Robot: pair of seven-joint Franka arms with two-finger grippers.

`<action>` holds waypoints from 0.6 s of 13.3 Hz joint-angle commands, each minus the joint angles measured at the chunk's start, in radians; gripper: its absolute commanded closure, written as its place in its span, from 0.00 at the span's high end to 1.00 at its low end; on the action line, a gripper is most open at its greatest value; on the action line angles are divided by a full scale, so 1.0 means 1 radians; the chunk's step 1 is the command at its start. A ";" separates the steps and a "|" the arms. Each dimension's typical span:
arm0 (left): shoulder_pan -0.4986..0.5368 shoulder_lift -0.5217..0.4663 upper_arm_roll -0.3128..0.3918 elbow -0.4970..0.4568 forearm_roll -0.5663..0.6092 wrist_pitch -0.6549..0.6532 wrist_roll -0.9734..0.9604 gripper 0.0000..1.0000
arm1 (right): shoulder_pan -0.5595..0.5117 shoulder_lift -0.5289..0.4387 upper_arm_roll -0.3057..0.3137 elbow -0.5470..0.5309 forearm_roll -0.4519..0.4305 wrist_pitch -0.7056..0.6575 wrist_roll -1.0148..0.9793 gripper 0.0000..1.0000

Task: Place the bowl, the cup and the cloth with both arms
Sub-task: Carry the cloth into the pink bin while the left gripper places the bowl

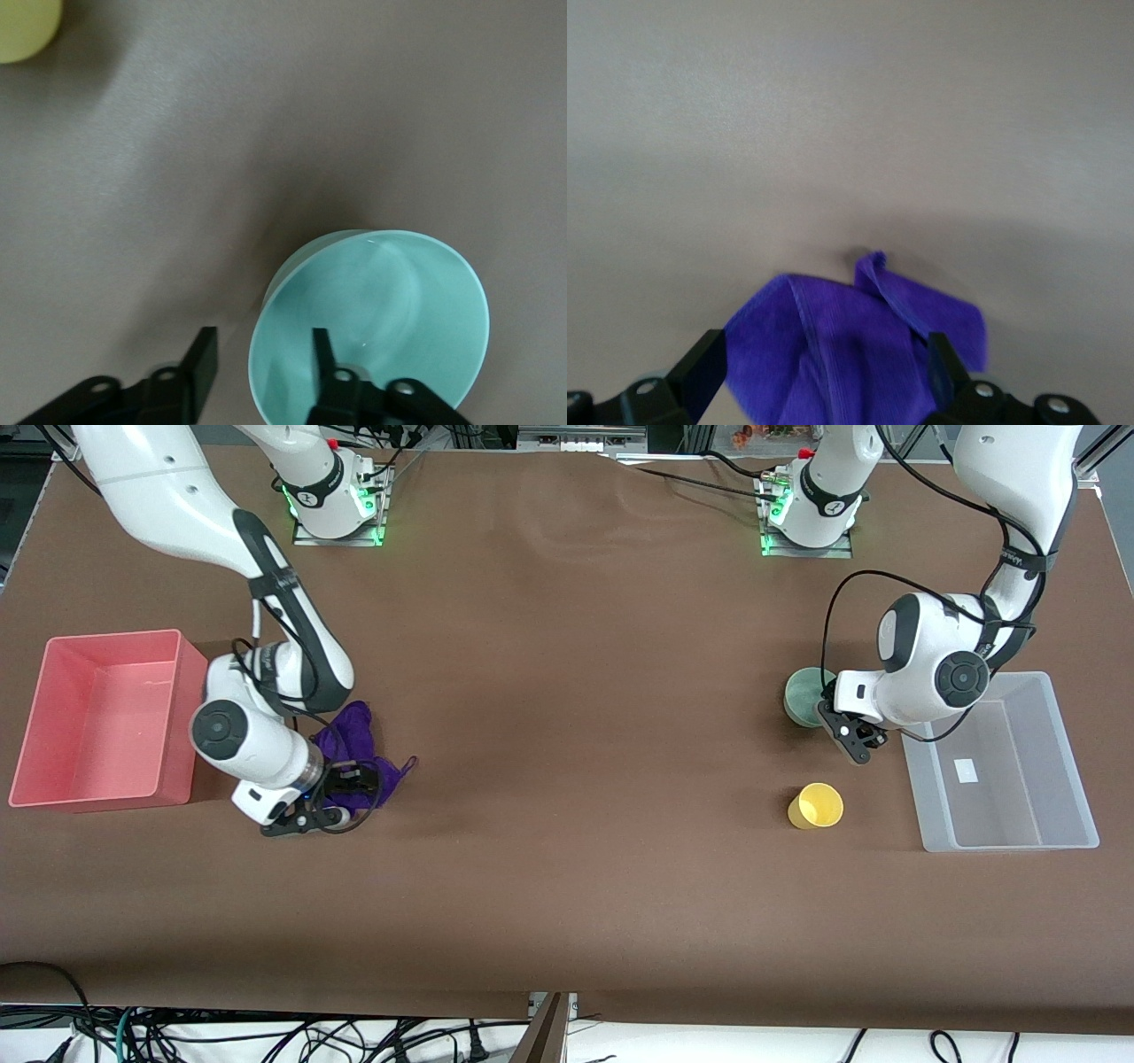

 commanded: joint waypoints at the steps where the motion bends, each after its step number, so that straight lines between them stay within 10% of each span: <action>1: -0.016 0.012 0.012 0.000 0.014 0.029 0.026 0.21 | -0.004 -0.017 0.000 -0.057 0.008 0.063 -0.068 0.95; 4: -0.015 0.003 0.012 0.003 0.015 0.025 0.038 0.00 | -0.007 -0.018 -0.005 -0.071 0.009 0.057 -0.102 0.13; 8: 0.005 -0.122 0.018 0.076 0.017 -0.151 0.145 0.00 | -0.011 -0.023 -0.011 -0.073 0.009 0.056 -0.102 0.00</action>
